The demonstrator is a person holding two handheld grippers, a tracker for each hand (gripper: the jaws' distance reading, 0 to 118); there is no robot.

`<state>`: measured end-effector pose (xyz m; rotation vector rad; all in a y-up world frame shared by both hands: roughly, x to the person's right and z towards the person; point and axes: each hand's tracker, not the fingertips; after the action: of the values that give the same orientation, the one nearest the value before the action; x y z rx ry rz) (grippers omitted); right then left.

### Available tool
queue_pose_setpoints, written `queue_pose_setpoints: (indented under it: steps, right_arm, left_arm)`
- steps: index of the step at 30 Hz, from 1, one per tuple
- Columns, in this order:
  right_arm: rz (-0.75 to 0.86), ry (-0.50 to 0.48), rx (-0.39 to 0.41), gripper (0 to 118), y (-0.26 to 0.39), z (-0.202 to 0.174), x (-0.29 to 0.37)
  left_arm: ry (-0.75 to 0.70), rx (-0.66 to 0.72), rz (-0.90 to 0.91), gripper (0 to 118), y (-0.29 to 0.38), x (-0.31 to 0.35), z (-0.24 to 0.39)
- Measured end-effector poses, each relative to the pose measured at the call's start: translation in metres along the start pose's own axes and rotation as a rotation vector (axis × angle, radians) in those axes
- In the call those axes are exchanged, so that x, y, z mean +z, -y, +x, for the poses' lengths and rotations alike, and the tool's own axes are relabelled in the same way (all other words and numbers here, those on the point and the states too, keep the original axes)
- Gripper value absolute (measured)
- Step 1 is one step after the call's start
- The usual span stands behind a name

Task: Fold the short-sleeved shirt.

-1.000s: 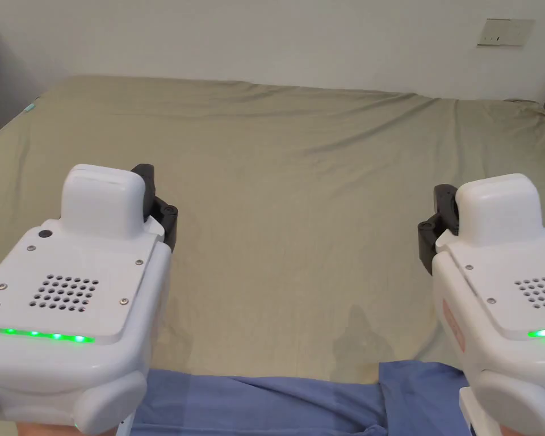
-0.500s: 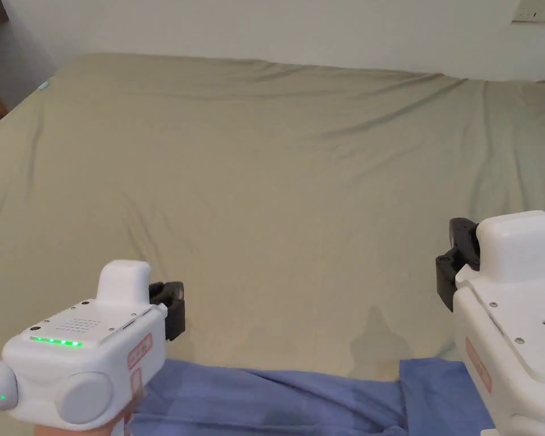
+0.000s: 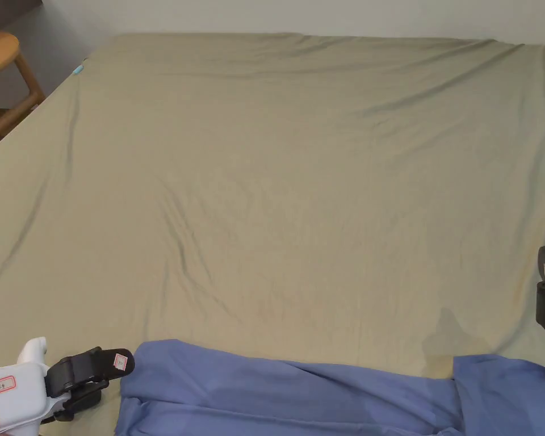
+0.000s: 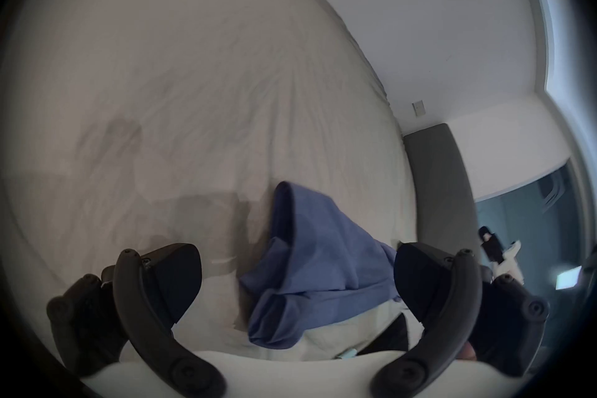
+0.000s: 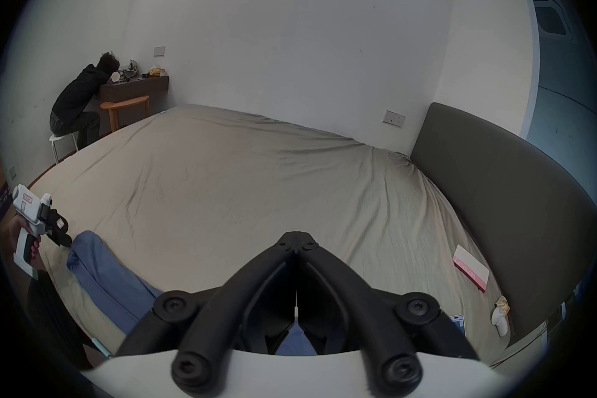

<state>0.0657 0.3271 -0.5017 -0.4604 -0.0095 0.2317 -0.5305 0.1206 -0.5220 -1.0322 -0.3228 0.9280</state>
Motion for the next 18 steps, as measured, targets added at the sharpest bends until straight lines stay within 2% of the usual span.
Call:
queue_pose_setpoints:
  steps: [3, 4, 5, 7, 9, 10, 11, 12, 13, 14, 15, 16, 18]
  right_arm:
    - [-0.016, -0.015, -0.005, 2, 0.001, -0.002, -0.001]
    - [-0.019, -0.019, -0.005, 2, 0.001, -0.004, -0.001]
    - [-0.021, -0.021, -0.004, 1, 0.001, -0.005, -0.001]
    - [-0.02, -0.027, -0.004, 2, -0.001, -0.007, 0.0]
    - [-0.017, -0.034, -0.003, 2, -0.004, -0.008, 0.002]
    - [-0.014, -0.036, -0.001, 2, -0.006, -0.009, 0.002]
    - [-0.009, -0.036, 0.002, 2, -0.008, -0.009, 0.003]
    - [-0.005, -0.037, 0.004, 2, -0.009, -0.009, 0.003]
    - [-0.002, -0.039, 0.006, 1, -0.01, -0.009, 0.004]
    - [0.0, -0.039, 0.007, 2, -0.011, -0.009, 0.004]
    - [0.001, -0.039, 0.009, 2, -0.012, -0.009, 0.004]
    - [0.001, -0.037, 0.01, 1, -0.012, -0.009, 0.006]
    - [0.003, -0.035, 0.01, 1, -0.013, -0.007, 0.008]
  left_arm:
    - [0.06, 0.051, -0.07, 116, 0.005, -0.023, -0.013]
    - [0.141, 0.049, -0.051, 116, 0.008, -0.025, -0.008]
    - [0.214, 0.087, -0.068, 113, 0.009, -0.032, -0.002]
    - [0.247, 0.168, -0.14, 110, 0.01, -0.052, -0.012]
    - [0.23, 0.054, -0.082, 108, 0.008, -0.054, -0.001]
    - [0.254, 0.089, -0.098, 99, 0.006, -0.057, -0.001]
    - [0.178, 0.156, -0.126, 65, 0.018, -0.07, 0.002]
    - [0.083, 0.145, -0.145, 12, 0.023, -0.081, 0.003]
    - [-0.034, 0.073, -0.173, 11, 0.03, -0.088, 0.002]
    - [0.123, 0.106, -0.133, 11, 0.028, -0.08, -0.007]
    - [0.148, 0.163, -0.115, 11, 0.013, -0.082, -0.019]
    - [0.041, 0.096, -0.091, 11, 0.012, -0.077, -0.018]
    - [-0.013, -0.031, -0.098, 11, 0.009, -0.07, -0.007]
